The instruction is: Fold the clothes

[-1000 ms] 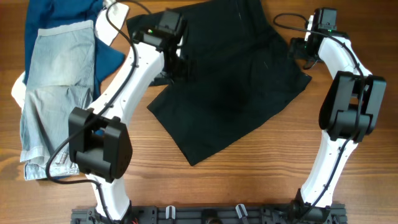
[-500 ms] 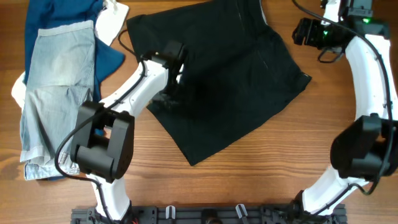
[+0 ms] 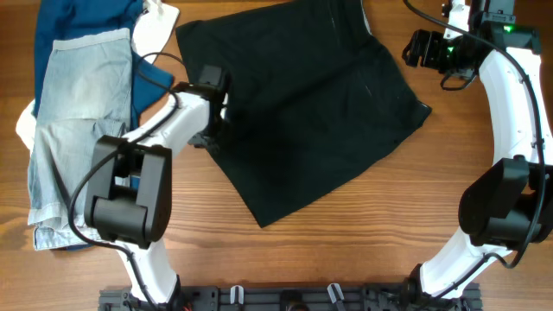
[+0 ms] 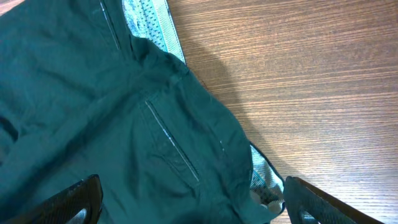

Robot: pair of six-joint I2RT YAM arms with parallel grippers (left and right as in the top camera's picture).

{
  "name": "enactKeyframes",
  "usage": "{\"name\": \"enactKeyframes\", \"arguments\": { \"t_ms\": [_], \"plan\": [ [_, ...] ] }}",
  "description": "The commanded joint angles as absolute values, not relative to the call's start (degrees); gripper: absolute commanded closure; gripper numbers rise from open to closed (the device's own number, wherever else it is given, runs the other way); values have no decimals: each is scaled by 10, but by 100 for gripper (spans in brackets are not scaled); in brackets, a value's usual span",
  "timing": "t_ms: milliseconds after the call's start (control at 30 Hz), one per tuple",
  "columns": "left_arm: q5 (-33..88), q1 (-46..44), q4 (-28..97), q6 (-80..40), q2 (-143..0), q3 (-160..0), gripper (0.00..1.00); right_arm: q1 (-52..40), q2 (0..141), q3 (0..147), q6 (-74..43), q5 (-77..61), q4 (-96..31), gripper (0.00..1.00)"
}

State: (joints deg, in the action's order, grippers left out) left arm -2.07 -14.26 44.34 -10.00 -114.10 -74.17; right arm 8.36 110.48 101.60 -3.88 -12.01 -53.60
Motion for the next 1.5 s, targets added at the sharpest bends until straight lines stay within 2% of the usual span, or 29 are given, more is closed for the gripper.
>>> {"name": "enactKeyframes", "arguments": {
  "t_ms": [0,100,233,500,667,700,733,767,800,833,867,933,1067,1200,1300,1400,1467],
  "plan": [
    [-44,-113,401,-93,-1145,-730,89,82,1112,1016,-47,-132,-534,6],
    [-46,-103,375,-74,-1150,-722,96,82,1112,1016,-46,-132,-534,5],
    [-63,-98,340,-34,-1177,-698,96,82,1112,1016,-47,-132,-534,5],
    [-222,-63,197,-32,-1205,-684,96,82,1112,1016,-63,-132,-536,5],
    [-222,-65,207,-38,-1169,-691,96,82,1105,1016,-96,-132,-544,11],
    [-221,-67,224,-55,-1144,-691,92,82,1093,1016,-112,-132,-552,11],
    [-221,-70,237,-71,-1124,-691,82,82,1084,1016,-117,-132,-556,11],
    [-213,-73,251,-85,-1101,-691,64,82,1071,1016,-125,-132,-563,11],
    [-175,-78,279,-103,-1052,-691,36,82,1048,1016,-137,-132,-574,12],
    [-148,-81,296,-107,-1023,-691,19,82,1031,1016,-142,-132,-584,12],
    [-119,-84,316,-113,-993,-691,13,81,1011,1016,-154,-132,-598,12],
    [-61,-88,368,-152,-919,-691,9,81,976,1016,-171,-132,-625,11],
    [34,-95,480,-305,-755,-691,7,81,929,1016,-271,-132,-706,1],
    [-17,-116,588,-384,-722,-691,0,81,933,1008,-329,-130,-762,3],
    [-51,-135,652,-542,-724,-660,0,76,933,966,-418,-108,-772,7],
    [-51,-154,638,-730,-724,-579,17,57,933,901,-543,-74,-756,7],
    [-55,-167,573,-846,-724,-487,20,36,933,847,-557,-73,-702,7]
  ]
}}
